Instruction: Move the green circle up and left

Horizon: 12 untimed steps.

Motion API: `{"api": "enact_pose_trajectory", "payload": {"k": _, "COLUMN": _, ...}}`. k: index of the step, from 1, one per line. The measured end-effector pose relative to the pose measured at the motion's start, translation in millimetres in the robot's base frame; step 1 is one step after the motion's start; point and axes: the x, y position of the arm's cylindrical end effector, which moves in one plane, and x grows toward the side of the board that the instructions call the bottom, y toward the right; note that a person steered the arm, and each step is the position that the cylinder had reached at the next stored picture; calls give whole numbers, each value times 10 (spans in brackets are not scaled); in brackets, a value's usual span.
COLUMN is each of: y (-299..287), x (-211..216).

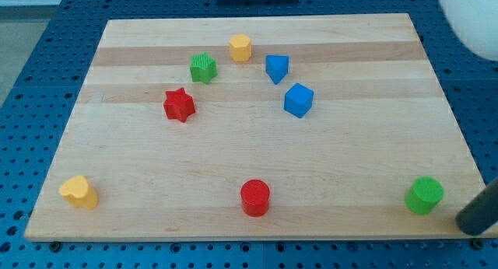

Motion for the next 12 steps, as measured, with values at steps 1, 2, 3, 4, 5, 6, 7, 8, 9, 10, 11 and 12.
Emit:
{"api": "enact_pose_trajectory", "payload": {"k": 1, "y": -42, "x": -55}}
{"api": "enact_pose_trajectory", "payload": {"k": 2, "y": -145, "x": -102}}
{"api": "enact_pose_trajectory", "payload": {"k": 3, "y": -442, "x": -155}}
{"api": "enact_pose_trajectory", "payload": {"k": 4, "y": -535, "x": -219}}
{"api": "enact_pose_trajectory", "payload": {"k": 5, "y": -492, "x": -229}}
{"api": "enact_pose_trajectory", "payload": {"k": 6, "y": -424, "x": -230}}
{"api": "enact_pose_trajectory", "payload": {"k": 7, "y": -318, "x": -237}}
{"api": "enact_pose_trajectory", "payload": {"k": 8, "y": -318, "x": -304}}
{"api": "enact_pose_trajectory", "payload": {"k": 9, "y": -362, "x": -396}}
{"api": "enact_pose_trajectory", "payload": {"k": 10, "y": -505, "x": -422}}
{"api": "enact_pose_trajectory", "payload": {"k": 11, "y": -595, "x": -496}}
{"api": "enact_pose_trajectory", "payload": {"k": 12, "y": -594, "x": -682}}
